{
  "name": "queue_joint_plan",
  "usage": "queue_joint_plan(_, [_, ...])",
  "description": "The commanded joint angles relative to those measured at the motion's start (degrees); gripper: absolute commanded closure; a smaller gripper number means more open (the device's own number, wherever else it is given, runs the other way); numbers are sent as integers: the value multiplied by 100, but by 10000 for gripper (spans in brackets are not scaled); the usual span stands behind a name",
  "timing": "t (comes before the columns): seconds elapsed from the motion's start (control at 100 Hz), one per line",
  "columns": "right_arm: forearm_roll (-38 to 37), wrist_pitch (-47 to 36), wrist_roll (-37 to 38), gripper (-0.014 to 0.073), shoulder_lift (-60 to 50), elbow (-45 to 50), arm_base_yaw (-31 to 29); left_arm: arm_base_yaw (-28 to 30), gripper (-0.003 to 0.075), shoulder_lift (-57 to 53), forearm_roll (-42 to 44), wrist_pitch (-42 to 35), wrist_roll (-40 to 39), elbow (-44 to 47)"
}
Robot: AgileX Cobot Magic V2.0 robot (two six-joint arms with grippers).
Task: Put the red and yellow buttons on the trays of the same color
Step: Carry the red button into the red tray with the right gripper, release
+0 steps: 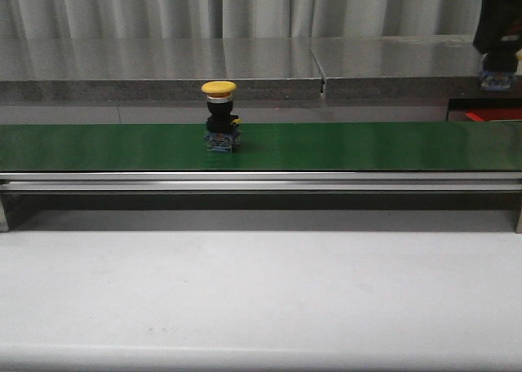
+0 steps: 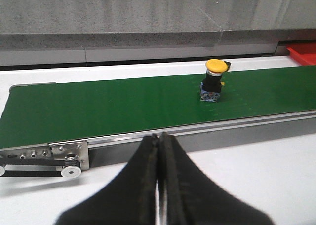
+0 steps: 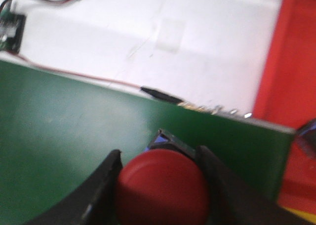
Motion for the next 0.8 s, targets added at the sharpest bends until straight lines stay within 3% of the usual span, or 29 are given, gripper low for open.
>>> queue_joint_plan(0.0, [-10,-80,9,469,7,-733,-360,-47,739,48,-123,-405,-12,-156])
queue_joint_plan(0.34, [-10,357,28,469,1507,-2772,-1007,-47,739,48,-123,-405,-12,-156])
queue_joint_plan(0.79, [-25,-644,28,469,2284,-2911,-1025,-47,739,48,-123,-405,-12,-156])
